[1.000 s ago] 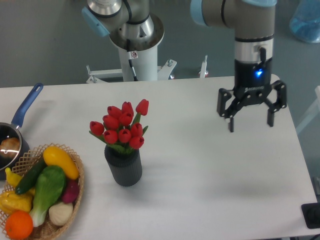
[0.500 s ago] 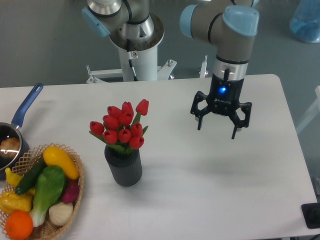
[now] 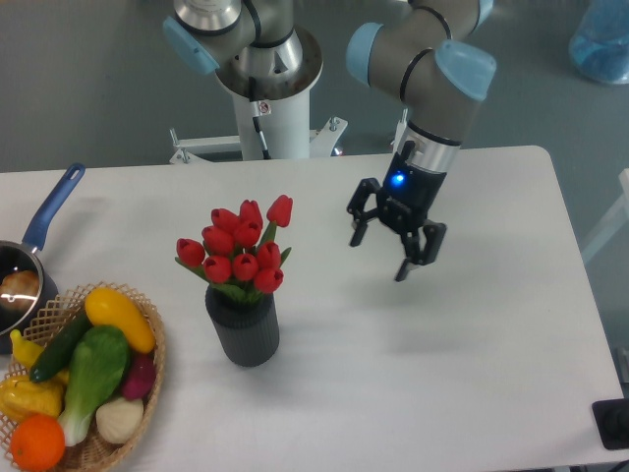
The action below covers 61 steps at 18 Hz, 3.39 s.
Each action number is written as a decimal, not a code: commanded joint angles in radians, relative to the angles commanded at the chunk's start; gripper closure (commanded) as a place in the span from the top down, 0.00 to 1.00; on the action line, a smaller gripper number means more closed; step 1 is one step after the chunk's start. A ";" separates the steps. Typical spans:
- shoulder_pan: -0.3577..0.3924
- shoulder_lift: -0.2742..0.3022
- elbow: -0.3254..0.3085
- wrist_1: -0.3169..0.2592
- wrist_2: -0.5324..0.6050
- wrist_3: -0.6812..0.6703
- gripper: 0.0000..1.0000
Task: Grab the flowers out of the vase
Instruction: 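Move the open gripper toward the red tulip stems above the black vase, then lower the gripper around the tulip stems just above the vase rim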
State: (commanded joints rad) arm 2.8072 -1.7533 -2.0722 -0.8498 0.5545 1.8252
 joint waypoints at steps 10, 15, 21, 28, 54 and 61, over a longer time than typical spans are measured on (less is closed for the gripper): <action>-0.043 0.008 -0.121 -0.005 -0.137 -0.012 1.00; -0.051 0.000 -0.152 -0.005 -0.257 -0.012 1.00; -0.061 0.000 -0.166 -0.008 -0.304 -0.041 1.00; -0.060 -0.018 -0.177 -0.005 -0.381 -0.044 1.00; -0.129 -0.109 -0.048 -0.003 -0.381 -0.043 1.00; -0.152 -0.143 -0.026 0.005 -0.389 -0.034 1.00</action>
State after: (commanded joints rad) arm 2.6554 -1.8960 -2.0985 -0.8452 0.1657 1.7917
